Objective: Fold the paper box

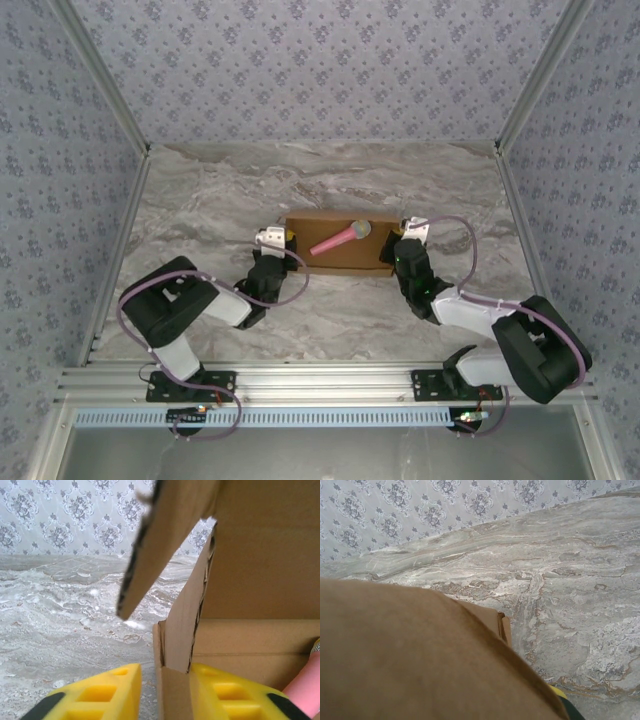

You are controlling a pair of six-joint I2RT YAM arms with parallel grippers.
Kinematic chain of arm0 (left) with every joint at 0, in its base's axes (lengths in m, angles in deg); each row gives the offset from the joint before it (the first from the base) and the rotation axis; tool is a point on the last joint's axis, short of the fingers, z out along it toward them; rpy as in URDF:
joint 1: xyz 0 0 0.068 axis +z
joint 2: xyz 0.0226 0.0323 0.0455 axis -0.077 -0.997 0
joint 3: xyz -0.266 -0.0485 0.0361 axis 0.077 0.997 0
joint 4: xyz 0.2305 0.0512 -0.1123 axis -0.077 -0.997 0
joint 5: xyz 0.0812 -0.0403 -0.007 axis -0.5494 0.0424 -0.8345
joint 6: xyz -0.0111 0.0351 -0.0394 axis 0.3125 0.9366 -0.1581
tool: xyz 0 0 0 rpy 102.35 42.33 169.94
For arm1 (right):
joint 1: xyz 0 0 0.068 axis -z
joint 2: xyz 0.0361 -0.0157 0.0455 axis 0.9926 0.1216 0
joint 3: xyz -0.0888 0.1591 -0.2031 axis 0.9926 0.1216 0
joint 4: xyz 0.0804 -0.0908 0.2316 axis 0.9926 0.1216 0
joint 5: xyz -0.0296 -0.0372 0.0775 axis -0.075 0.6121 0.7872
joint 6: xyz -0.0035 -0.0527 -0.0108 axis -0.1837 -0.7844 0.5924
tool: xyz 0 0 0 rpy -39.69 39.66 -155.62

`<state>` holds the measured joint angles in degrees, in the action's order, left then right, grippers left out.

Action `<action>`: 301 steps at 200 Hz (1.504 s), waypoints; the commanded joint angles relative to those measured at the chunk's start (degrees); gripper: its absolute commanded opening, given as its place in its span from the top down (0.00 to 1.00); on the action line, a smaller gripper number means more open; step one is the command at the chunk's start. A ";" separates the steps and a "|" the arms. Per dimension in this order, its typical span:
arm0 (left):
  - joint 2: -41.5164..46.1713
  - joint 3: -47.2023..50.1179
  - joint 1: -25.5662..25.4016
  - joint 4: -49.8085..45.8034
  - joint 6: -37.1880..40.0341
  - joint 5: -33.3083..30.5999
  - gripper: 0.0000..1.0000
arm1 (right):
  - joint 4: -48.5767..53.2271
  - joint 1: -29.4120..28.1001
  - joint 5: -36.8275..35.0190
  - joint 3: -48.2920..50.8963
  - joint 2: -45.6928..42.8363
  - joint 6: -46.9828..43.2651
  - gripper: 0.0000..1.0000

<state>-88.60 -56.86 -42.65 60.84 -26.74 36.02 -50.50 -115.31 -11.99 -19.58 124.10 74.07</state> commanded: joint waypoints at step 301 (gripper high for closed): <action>12.60 -47.52 15.34 -89.34 3.32 38.18 0.36 | 4.62 -0.17 -2.37 -1.15 -1.44 -1.28 0.90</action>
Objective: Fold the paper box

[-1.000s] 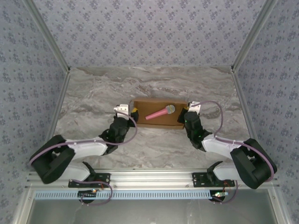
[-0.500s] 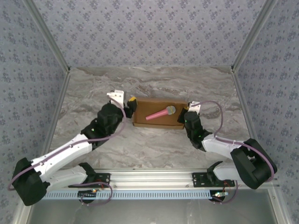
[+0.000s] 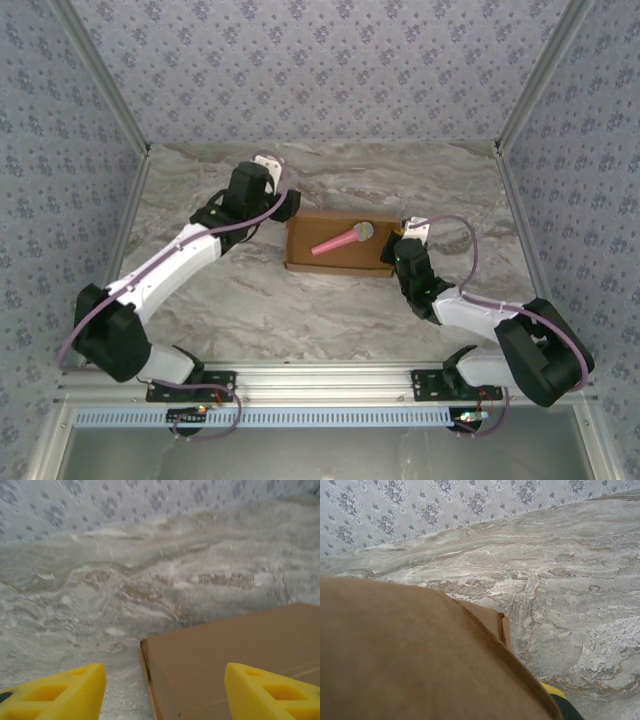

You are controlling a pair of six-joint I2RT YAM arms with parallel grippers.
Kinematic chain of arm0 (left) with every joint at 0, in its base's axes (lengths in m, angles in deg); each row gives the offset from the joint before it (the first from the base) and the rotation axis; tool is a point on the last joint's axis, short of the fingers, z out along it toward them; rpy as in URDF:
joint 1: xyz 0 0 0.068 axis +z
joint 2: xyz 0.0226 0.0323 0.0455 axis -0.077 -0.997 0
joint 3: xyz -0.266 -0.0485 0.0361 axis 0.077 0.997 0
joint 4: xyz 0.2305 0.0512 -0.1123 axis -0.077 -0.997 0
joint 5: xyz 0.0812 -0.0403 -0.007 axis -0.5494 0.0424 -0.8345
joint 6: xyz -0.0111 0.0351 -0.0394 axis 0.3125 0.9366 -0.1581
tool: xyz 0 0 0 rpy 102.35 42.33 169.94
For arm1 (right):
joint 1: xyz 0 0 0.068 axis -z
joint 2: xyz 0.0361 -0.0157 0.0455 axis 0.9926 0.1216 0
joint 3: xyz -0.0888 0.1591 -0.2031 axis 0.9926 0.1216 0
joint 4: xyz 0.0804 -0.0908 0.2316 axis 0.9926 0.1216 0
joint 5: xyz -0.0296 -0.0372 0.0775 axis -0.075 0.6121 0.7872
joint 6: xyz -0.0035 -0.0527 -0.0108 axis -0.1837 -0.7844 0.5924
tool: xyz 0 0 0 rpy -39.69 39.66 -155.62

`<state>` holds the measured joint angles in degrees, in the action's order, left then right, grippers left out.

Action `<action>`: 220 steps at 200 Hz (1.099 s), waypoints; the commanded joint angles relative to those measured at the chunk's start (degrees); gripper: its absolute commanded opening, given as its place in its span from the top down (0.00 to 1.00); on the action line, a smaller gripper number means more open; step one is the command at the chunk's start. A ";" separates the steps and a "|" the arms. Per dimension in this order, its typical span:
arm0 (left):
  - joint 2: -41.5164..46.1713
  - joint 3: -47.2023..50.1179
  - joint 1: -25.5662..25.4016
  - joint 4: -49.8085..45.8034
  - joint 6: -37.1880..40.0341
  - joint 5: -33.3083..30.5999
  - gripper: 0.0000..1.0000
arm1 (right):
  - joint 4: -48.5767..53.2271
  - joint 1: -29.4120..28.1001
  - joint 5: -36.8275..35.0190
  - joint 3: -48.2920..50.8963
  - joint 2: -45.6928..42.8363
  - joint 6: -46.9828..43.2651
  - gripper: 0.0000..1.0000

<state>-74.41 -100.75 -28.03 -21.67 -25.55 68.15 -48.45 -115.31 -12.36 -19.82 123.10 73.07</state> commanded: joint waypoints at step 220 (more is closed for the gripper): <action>-5.06 1.89 0.44 -2.46 -1.09 8.26 0.37 | 48.88 -9.23 -1.06 -1.18 -32.40 0.40 0.43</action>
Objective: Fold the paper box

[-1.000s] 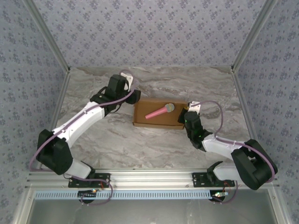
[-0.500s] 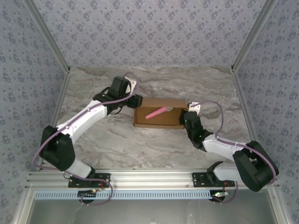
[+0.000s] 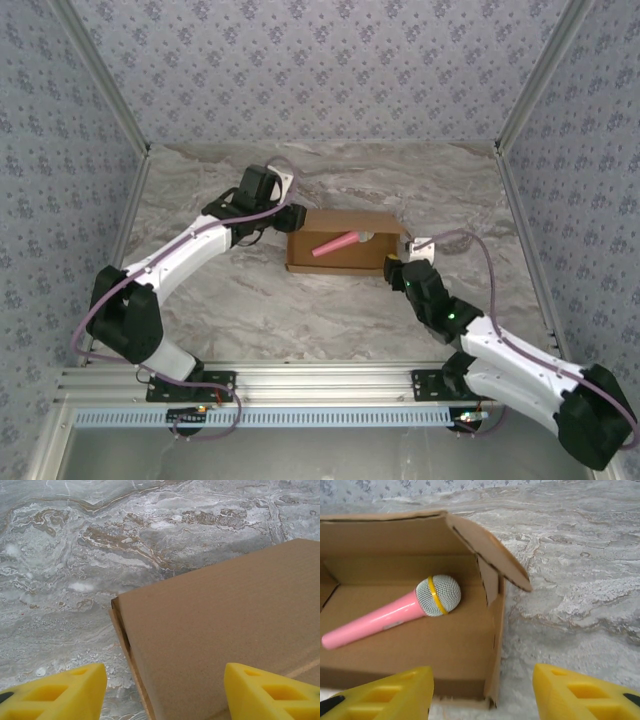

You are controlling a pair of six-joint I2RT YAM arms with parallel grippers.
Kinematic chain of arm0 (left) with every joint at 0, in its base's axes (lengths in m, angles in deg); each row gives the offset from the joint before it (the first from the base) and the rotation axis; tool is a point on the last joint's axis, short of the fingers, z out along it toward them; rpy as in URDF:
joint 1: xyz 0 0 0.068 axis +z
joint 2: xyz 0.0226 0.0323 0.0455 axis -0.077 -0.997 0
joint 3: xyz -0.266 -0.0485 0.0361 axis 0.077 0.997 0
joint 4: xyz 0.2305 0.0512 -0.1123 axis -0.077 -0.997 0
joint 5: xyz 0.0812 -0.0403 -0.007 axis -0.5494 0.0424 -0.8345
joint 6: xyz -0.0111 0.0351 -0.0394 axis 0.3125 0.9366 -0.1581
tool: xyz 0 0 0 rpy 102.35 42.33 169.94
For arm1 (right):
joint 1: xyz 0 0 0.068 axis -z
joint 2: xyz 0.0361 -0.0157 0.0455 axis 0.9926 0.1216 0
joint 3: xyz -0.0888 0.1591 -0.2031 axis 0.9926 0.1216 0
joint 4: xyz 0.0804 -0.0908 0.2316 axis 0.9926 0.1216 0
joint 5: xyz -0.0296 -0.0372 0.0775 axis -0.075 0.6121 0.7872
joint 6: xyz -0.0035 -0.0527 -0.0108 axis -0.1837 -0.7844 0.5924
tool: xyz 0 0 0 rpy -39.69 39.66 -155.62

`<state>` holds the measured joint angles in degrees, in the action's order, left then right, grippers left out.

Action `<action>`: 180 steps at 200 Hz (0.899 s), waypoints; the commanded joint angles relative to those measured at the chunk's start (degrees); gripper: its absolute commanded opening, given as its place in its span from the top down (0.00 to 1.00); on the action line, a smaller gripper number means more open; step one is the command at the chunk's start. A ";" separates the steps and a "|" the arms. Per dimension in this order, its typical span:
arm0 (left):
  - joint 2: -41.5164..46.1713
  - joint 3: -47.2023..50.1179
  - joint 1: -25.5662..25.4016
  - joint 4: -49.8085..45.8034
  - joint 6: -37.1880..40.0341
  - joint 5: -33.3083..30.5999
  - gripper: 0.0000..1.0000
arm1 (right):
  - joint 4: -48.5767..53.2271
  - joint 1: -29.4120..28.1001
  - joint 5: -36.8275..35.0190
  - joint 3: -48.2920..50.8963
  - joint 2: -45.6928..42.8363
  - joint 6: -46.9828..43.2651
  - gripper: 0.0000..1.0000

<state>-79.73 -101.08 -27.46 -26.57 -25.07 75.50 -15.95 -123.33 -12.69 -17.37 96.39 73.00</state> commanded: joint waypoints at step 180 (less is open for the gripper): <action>0.40 12.64 -2.31 10.81 -6.02 -0.91 0.36 | 22.26 21.25 34.81 -29.62 27.63 -4.14 0.40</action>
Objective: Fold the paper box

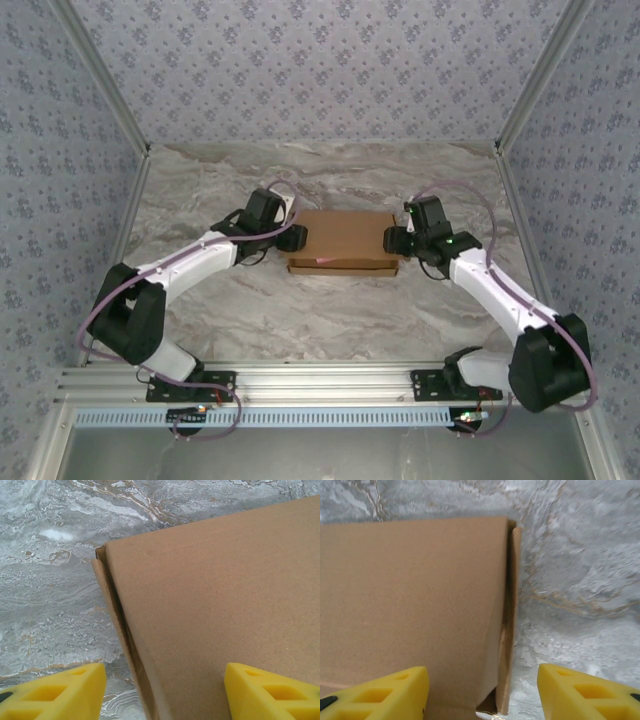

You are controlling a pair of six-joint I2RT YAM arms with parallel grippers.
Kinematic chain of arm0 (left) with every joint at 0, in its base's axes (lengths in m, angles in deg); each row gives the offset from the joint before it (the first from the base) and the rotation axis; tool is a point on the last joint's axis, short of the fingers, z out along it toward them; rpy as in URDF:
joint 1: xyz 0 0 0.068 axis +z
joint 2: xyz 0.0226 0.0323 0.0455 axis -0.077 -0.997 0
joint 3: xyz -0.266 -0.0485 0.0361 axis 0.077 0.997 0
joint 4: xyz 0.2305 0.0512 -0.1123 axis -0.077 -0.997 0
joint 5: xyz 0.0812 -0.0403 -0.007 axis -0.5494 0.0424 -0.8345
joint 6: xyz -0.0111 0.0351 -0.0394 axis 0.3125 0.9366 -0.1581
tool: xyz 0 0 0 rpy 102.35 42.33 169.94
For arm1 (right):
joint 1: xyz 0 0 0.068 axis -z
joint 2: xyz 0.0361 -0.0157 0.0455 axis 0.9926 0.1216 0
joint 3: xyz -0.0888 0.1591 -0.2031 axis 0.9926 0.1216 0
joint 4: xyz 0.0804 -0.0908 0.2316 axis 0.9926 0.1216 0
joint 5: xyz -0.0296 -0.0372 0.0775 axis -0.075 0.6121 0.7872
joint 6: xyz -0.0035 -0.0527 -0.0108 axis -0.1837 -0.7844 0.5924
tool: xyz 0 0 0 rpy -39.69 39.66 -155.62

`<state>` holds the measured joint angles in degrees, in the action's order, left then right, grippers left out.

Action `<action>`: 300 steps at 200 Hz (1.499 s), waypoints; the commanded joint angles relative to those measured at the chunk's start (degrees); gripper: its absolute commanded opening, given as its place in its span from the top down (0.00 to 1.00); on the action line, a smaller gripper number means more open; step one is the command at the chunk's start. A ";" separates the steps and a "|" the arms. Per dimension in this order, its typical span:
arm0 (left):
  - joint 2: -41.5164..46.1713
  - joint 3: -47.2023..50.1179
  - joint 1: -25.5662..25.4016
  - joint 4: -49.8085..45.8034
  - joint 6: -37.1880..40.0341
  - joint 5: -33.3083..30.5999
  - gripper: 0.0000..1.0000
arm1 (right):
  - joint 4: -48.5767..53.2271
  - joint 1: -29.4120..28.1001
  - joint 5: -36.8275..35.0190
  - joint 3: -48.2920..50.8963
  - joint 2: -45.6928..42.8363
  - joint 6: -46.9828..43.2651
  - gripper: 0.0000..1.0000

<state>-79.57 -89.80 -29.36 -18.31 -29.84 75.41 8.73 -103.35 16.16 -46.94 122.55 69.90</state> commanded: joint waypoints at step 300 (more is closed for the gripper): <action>-4.25 -6.66 2.01 3.02 3.65 -3.67 0.29 | 5.97 -1.57 -3.02 1.65 -3.45 -5.63 0.39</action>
<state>-81.58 -92.82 -28.42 -13.92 -27.13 70.54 9.19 -103.57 15.33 -46.26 120.91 63.78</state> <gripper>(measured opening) 0.706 0.607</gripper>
